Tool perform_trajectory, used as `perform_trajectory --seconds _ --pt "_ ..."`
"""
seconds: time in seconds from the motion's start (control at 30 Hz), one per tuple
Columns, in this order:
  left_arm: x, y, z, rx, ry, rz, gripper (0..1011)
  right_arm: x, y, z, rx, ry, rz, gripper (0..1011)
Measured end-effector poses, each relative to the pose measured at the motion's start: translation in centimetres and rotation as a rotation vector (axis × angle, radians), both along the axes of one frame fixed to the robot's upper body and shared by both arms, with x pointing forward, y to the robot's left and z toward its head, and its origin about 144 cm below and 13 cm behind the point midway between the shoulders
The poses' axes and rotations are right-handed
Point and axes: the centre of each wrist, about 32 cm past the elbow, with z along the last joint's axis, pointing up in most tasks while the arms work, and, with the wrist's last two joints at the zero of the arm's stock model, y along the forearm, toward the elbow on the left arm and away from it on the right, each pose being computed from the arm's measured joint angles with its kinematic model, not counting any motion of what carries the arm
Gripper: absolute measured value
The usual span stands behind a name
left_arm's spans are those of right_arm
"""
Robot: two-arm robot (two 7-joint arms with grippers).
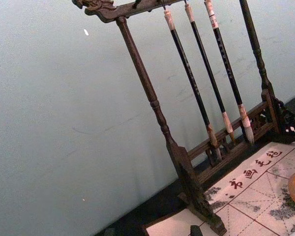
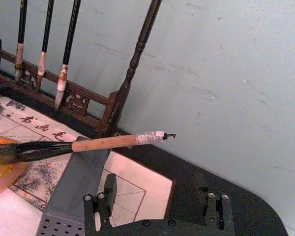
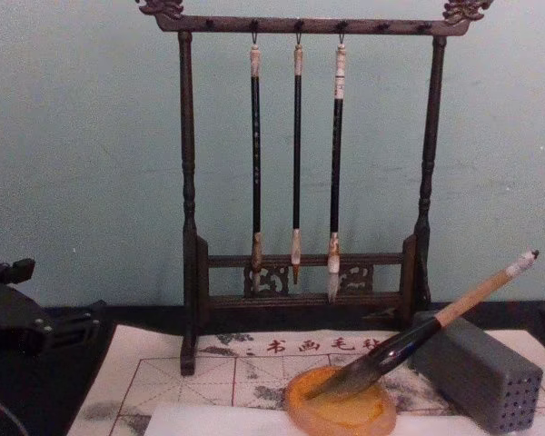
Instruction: Pick up the brush from the inkstone, write on the paper, then place the brush back to its original position.
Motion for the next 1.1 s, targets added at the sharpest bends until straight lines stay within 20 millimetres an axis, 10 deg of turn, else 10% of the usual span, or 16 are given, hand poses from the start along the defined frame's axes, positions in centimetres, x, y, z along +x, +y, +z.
perform_trajectory --seconds 1.1 --pt "0.0 0.0 0.0 0.0 0.0 0.0 1001 0.0 0.0 0.0 0.0 0.0 0.0 1003"
